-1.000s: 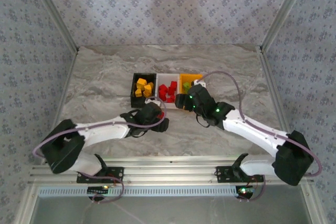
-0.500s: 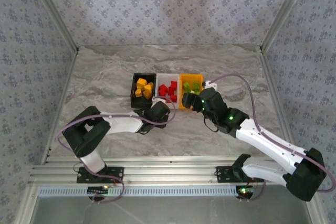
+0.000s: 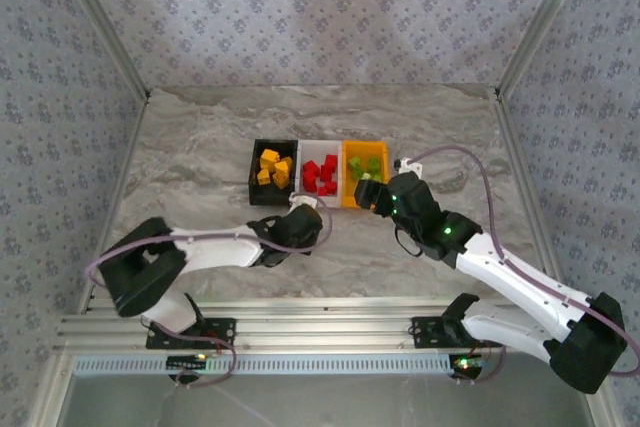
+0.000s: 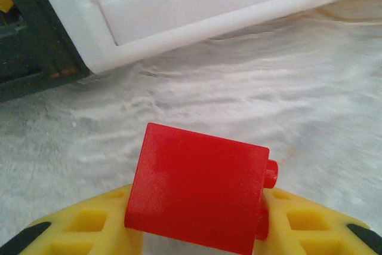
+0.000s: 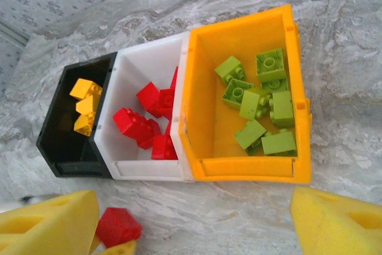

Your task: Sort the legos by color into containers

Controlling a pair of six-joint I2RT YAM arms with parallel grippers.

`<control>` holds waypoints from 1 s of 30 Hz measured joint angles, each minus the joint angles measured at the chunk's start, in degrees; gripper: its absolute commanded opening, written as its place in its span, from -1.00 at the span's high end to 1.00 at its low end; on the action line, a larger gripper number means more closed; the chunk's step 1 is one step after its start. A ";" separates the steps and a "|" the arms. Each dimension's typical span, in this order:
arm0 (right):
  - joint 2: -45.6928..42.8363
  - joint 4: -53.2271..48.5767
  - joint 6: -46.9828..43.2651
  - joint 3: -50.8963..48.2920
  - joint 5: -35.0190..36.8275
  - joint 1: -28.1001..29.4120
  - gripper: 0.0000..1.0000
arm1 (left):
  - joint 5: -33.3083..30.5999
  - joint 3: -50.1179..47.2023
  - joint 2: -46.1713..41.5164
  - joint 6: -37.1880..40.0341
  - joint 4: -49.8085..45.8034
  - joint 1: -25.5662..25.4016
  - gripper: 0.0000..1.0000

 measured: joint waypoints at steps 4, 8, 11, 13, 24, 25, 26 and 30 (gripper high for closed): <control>-0.63 0.04 0.81 -1.60 0.00 -0.02 -0.71 | 0.26 2.45 -7.54 -0.46 -3.43 -1.62 0.24; -1.07 0.04 1.73 -3.48 0.00 -0.02 -0.70 | 1.92 11.89 -6.05 0.66 -5.46 1.68 0.23; -1.29 -0.26 2.54 -4.63 0.00 -0.02 -0.70 | 4.61 19.71 -0.55 1.38 -5.40 6.47 0.23; -1.79 -0.66 2.80 -4.90 0.00 -0.02 -0.70 | 5.88 24.28 4.09 1.90 -5.55 9.22 0.23; -5.79 -3.10 4.02 -5.16 0.20 -0.28 -0.71 | 9.73 38.62 20.13 2.97 -9.92 14.56 -0.45; -6.01 -3.30 4.02 -5.16 0.20 -0.28 -0.72 | 9.92 39.15 20.33 3.08 -9.88 14.82 -0.62; -6.25 -3.43 4.02 -5.18 0.20 -0.28 -0.74 | 10.05 39.39 20.35 3.21 -9.86 14.93 -0.97; -7.28 -3.48 4.00 -5.60 0.20 -0.28 -0.79 | 10.38 39.26 19.21 3.50 -9.44 14.86 -0.99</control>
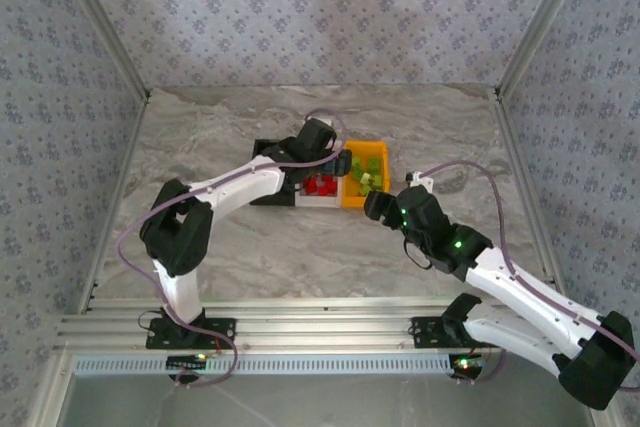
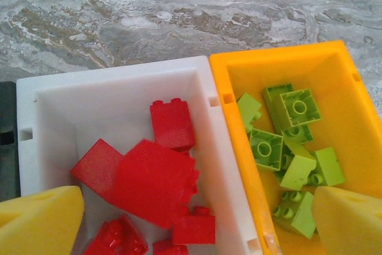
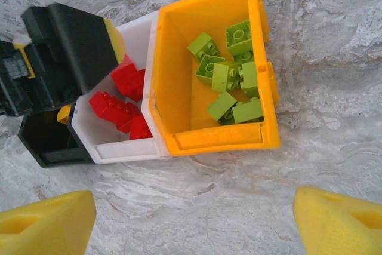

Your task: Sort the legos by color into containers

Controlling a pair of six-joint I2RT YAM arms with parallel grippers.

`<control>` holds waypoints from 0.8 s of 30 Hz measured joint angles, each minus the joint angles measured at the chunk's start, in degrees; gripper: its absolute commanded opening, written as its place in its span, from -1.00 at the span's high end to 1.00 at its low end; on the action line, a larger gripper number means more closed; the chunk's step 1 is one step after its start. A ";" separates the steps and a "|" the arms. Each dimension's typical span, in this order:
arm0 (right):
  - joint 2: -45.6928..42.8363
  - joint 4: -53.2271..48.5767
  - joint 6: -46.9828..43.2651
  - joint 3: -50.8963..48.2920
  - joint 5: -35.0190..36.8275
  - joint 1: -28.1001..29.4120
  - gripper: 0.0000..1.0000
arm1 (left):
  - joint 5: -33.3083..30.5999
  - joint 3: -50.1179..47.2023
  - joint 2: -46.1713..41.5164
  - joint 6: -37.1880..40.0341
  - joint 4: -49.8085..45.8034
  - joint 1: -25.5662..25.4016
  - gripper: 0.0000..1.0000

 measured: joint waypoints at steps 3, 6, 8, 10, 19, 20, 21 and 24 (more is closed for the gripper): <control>-0.63 0.07 -0.09 -0.24 0.00 0.02 -0.81 | 0.37 -4.02 -5.44 -0.02 1.11 -0.28 -0.99; -1.20 0.09 -1.09 -0.33 0.02 0.17 -0.83 | 0.24 -10.05 -15.37 0.20 2.56 -1.42 -0.99; -1.60 0.15 -1.81 -0.33 0.55 0.66 -0.98 | -0.50 -14.14 -23.69 0.79 4.22 -3.48 -0.99; -2.08 0.24 -2.56 -0.48 1.86 1.49 -1.00 | -1.55 -18.75 -31.93 1.42 6.80 -5.53 -0.99; -3.04 -0.42 -1.77 -2.16 11.98 4.57 -0.99 | -19.78 -41.53 -58.90 7.85 9.18 -2.84 -0.99; -3.32 -0.42 -1.77 -2.56 12.50 4.57 -1.00 | -22.05 -42.40 -59.80 8.59 8.20 -1.11 -0.99; -3.52 -0.42 -1.77 -2.82 12.94 4.44 -0.99 | -23.96 -43.06 -60.30 9.25 7.63 0.74 -0.99; -3.52 -0.37 -1.75 -3.23 14.08 3.06 -0.99 | -28.52 -46.16 -60.94 11.80 9.09 8.68 -0.99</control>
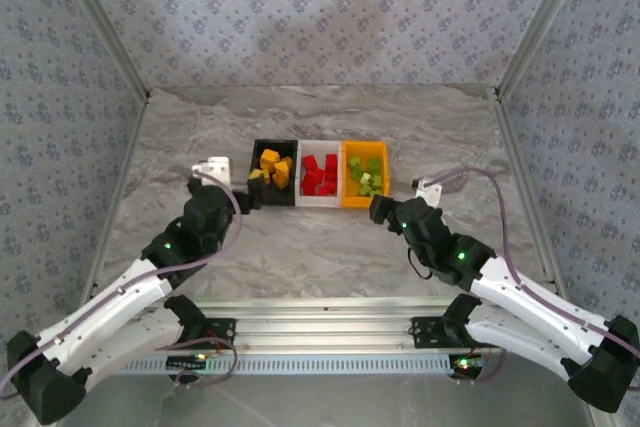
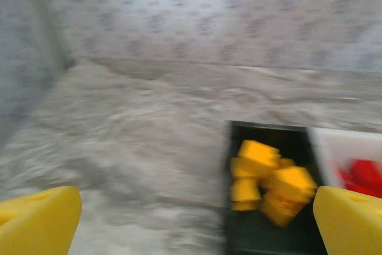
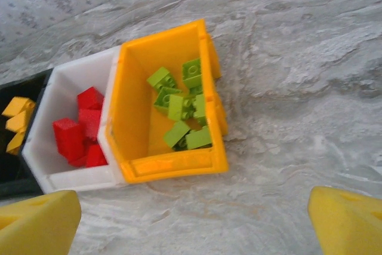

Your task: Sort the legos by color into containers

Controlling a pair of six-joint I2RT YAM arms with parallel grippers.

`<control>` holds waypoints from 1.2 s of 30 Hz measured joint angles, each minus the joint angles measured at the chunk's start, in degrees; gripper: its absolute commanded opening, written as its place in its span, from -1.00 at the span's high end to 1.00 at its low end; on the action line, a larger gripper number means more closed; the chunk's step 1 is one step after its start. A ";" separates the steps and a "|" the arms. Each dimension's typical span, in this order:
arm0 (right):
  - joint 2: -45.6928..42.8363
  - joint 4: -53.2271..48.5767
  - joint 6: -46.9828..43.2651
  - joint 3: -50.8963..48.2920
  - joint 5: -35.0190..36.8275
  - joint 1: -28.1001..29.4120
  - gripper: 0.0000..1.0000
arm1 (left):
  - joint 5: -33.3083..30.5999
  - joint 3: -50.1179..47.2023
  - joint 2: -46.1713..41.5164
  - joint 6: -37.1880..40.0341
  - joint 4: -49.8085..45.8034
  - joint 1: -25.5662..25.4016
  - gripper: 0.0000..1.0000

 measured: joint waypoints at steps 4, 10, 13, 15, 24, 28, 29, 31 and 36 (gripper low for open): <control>0.00 0.70 -0.90 -1.03 0.87 -3.10 -0.99 | -1.88 -4.81 4.79 1.42 3.43 13.29 -0.99; -0.33 2.71 -4.35 -4.76 0.94 -6.43 -0.99 | -0.07 -8.74 17.25 2.62 9.49 25.14 -0.99; -1.38 4.72 -5.40 -7.19 0.94 -7.50 -0.99 | 2.36 -9.20 22.56 6.54 15.98 25.64 -0.99; -2.64 6.08 -5.77 -9.11 0.92 -8.02 -0.99 | 4.74 -9.11 26.29 9.81 21.16 26.03 -0.99; -7.72 10.71 -7.85 -14.36 0.26 -10.84 -0.99 | 16.31 -7.82 36.41 14.80 31.63 30.10 -0.99; -7.85 12.24 -9.09 -14.38 -0.20 -11.78 -0.99 | 19.87 -6.97 37.24 14.56 33.24 29.99 -0.99; -7.82 12.68 -9.49 -14.45 -0.35 -11.98 -0.99 | 20.28 -6.99 37.70 14.67 34.75 29.88 -0.99; -7.82 13.18 -10.38 -14.64 -0.37 -12.37 -0.99 | 21.33 -7.08 38.82 14.71 37.51 29.88 -0.99; -7.78 14.73 -13.20 -15.54 -0.37 -13.97 -0.99 | 25.97 -9.05 42.53 13.92 45.11 32.76 -0.99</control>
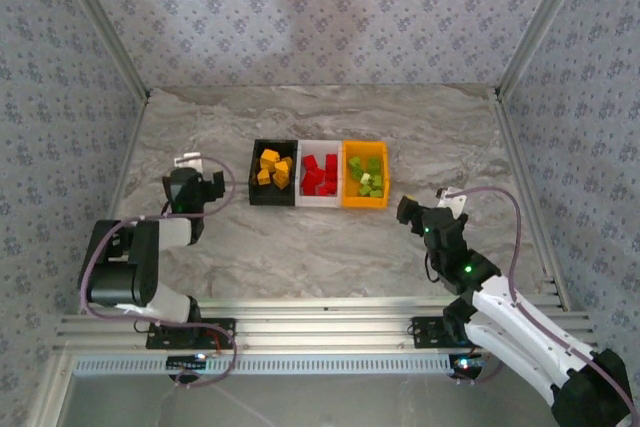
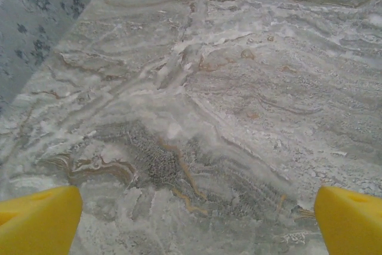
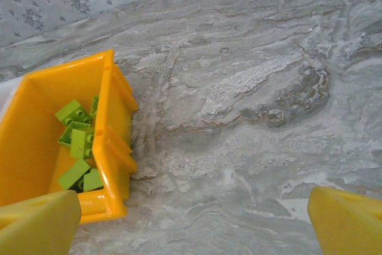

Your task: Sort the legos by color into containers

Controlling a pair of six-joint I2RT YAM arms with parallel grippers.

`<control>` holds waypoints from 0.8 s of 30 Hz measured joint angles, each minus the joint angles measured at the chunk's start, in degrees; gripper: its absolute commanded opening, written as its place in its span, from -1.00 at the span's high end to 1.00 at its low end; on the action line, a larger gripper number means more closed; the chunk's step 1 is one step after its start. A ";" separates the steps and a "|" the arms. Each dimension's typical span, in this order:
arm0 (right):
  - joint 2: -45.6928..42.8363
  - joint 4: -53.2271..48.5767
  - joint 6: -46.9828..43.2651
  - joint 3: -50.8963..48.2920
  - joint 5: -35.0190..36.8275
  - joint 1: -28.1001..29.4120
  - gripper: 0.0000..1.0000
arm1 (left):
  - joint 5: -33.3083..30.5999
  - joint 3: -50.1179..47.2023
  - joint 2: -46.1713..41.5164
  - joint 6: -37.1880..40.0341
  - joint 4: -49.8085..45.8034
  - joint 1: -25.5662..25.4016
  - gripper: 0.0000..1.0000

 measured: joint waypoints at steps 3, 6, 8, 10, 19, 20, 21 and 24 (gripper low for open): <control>0.07 1.64 -1.99 -0.50 0.13 -0.83 -0.99 | 1.88 -1.49 1.42 -0.57 2.08 1.77 -0.99; 0.20 3.65 -4.79 -1.05 1.16 -2.08 -0.99 | 3.19 -1.86 1.70 -0.74 3.08 1.79 -0.99; 0.61 5.29 -7.30 -1.29 2.38 -3.72 -0.99 | 3.56 -1.86 1.70 -0.76 3.78 1.68 -0.99; 1.27 6.78 -9.84 -1.46 3.54 -6.23 -0.99 | 3.69 -1.86 1.70 -0.76 4.44 1.68 -0.99; 14.51 25.92 -23.17 -4.07 -3.74 -23.06 -0.99 | 4.24 -1.86 1.70 -0.76 5.46 1.68 -0.99; 18.23 29.11 -24.20 -4.28 -5.27 -24.44 -0.99 | 4.24 -1.86 1.70 -0.76 5.51 1.68 -0.99; 21.68 31.89 -25.03 -4.39 -6.51 -25.33 -0.99 | 4.24 -1.86 1.70 -0.76 5.53 1.68 -0.99; 31.47 39.10 -27.67 -4.35 -9.46 -26.40 -0.99 | 4.24 -1.86 1.70 -0.76 5.62 1.68 -0.99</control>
